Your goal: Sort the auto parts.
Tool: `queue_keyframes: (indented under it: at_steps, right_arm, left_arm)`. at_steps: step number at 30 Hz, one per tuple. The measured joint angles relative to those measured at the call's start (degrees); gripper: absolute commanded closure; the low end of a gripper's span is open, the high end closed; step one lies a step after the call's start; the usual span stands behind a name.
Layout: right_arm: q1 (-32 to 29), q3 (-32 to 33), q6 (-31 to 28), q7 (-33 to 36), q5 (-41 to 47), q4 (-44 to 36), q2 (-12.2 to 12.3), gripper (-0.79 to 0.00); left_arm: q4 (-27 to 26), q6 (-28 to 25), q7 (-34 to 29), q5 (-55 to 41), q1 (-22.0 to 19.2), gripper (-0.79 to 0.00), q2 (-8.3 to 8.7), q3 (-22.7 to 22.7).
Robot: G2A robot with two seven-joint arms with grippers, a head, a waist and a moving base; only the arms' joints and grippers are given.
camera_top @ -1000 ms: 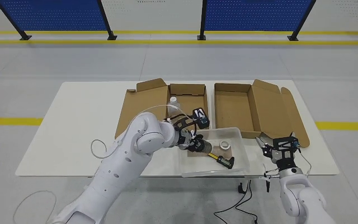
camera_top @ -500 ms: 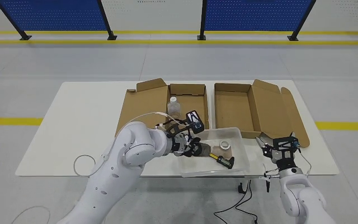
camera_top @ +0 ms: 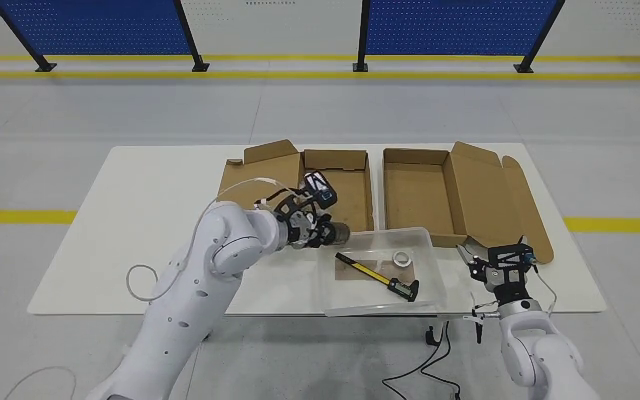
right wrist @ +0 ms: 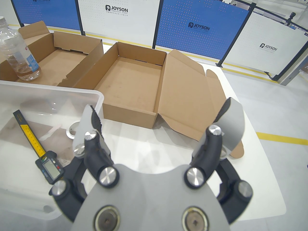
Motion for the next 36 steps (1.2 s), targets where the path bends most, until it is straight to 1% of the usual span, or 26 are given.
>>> queue_keyframes:
  at_steps: [6, 19, 25, 36]
  right_arm:
    - [0.0, 0.0, 0.0, 0.0, 0.0, 0.0, 0.0, -0.785]
    - [0.0, 0.0, 0.0, 0.0, 0.0, 0.0, 0.0, -0.785]
    - [0.0, 0.0, 0.0, 0.0, 0.0, 0.0, 0.0, -0.785]
    - [0.0, 0.0, 0.0, 0.0, 0.0, 0.0, 0.0, -0.785]
  left_arm:
    - [6.79, 0.95, 1.73, 1.68, -3.14, 0.0, -0.02, 0.4]
    - [20.44, 2.7, 4.1, 2.69, -10.04, 0.0, -1.19, 5.23]
    - [24.67, 3.36, 4.37, 1.96, -12.53, 0.0, -1.85, 7.15]
    - [30.42, 4.64, 3.53, 1.6, -15.78, 0.0, -3.05, 10.65]
